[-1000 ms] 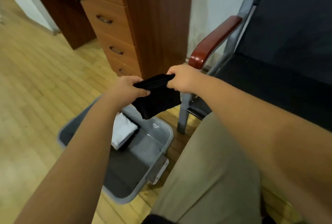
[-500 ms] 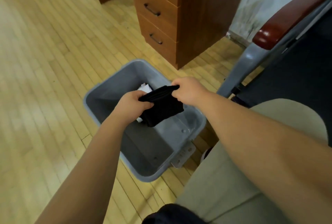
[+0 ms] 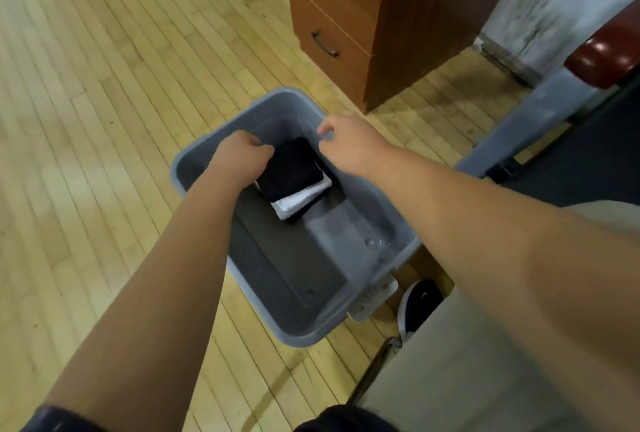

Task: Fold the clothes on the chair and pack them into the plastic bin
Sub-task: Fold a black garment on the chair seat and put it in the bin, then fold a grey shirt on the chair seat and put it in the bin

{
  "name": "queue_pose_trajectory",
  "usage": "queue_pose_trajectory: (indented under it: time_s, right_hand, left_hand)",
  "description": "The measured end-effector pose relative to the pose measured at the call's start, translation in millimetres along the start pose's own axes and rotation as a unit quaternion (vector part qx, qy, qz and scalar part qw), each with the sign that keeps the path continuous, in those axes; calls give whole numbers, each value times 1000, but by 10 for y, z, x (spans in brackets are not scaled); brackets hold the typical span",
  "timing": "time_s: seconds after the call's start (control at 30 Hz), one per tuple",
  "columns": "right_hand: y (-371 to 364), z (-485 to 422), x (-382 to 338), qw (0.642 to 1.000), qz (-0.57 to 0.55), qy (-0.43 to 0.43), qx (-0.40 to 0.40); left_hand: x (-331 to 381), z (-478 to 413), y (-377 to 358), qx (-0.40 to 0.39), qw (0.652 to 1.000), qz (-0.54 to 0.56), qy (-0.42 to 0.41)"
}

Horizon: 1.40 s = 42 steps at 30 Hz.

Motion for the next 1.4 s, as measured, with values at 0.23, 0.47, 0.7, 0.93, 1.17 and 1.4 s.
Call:
queue_pose_trajectory:
  time_s: [0.23,0.47,0.7,0.93,1.17,1.4]
  right_hand:
    - [-159,316,618,990,-23,-116,-74]
    - [311,441,619,987,-58,-148,-30]
    - [1015,1095,994,970,-164,-174,46]
    - [1712,2295,1979,935,-184,-240,187]
    - [2105,3773,3078,876,-210,-333,278]
    - [1993,5137,4026,758,-358,-420,347]
  left_hand:
    - [-45,150,-360,-74,992,93,29]
    - [484,421,-635,-130,987,91,-34]
    - [1588,1034,-1071,-195,963,50,-177]
    - [2703,1903,-1964,-263,912,0,-315]
    - [3590,3171,-3044,-363,820,-104,-429]
    - [3871,4220,-4066,-439,748,-163,-470]
Point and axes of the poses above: each hand's wrist, its own z-axis away from the middle knuckle, its own y-axis out of the back of the hand, x = y × z, the point moved 3 cm from there along -z, towards the middle knuckle, and after that the axes turned 10 degrees about z, right-handed, at the moved point
